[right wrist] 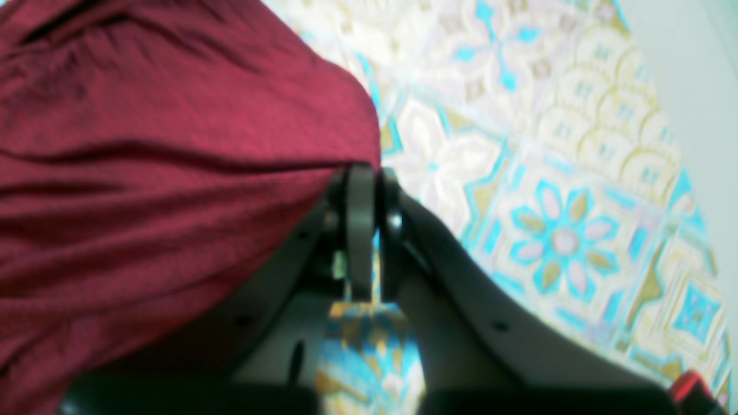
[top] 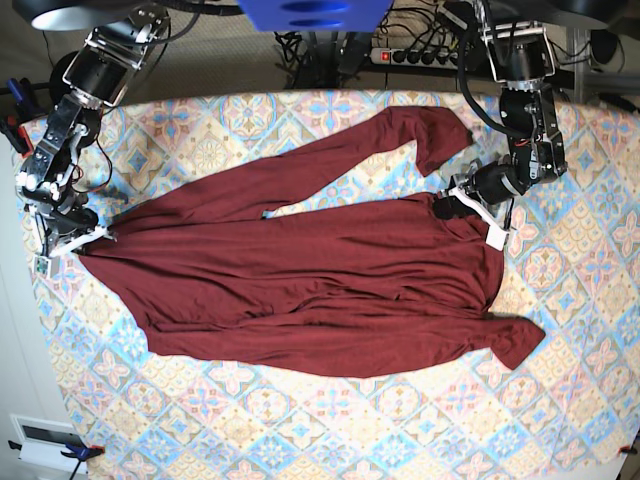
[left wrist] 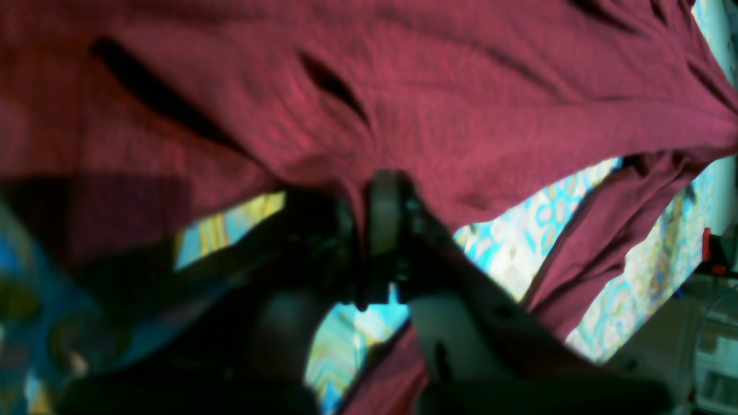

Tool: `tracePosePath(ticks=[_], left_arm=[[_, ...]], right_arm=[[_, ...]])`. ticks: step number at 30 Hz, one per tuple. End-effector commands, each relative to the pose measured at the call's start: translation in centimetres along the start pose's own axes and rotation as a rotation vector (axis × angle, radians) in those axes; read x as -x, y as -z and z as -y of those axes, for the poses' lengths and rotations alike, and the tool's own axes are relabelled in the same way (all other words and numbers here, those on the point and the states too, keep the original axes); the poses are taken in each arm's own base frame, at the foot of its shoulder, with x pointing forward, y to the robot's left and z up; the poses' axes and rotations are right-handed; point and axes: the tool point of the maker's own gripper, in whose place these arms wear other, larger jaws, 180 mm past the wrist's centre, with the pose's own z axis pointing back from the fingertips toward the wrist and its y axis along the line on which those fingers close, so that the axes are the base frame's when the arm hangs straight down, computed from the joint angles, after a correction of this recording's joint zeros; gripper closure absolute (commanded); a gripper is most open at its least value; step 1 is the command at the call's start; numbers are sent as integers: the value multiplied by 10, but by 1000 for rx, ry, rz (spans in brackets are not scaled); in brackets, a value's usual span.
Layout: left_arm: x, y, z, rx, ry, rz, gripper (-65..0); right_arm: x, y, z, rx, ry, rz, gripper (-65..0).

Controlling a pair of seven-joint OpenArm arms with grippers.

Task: Layout the t-shirt on the table in an organized manner, then fold the t-shirt properly
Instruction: 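Pull the grasped fabric with the left gripper to flatten the shirt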

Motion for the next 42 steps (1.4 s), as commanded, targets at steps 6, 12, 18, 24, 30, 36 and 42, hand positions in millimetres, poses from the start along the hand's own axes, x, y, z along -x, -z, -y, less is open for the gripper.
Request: tracePosePath(ticks=[6, 12, 18, 24, 30, 36, 42], left_arm=[[-86, -31, -25, -75, 72, 125, 0], [-170, -84, -36, -137, 125, 293, 0], [-211, -123, -26, -99, 160, 342, 0], [-209, -155, -34, -67, 152, 333, 0], [-148, -149, -70, -132, 97, 195, 0], [-97, -131, -102, -225, 66, 188, -2], [-64, -112, -115, -316, 108, 83, -2]], right_arm=[[-21, -5, 4, 8, -9, 49, 0], [-26, -12, -18, -102, 49, 53, 0], [-22, -23, -45, -228, 101, 43, 0], [7, -36, -69, -335, 157, 11, 0], [22, -37, -94, -383, 130, -27, 0], [38, -28, -113, -409, 87, -88, 0], [56, -19, -99, -321, 20, -150, 0]])
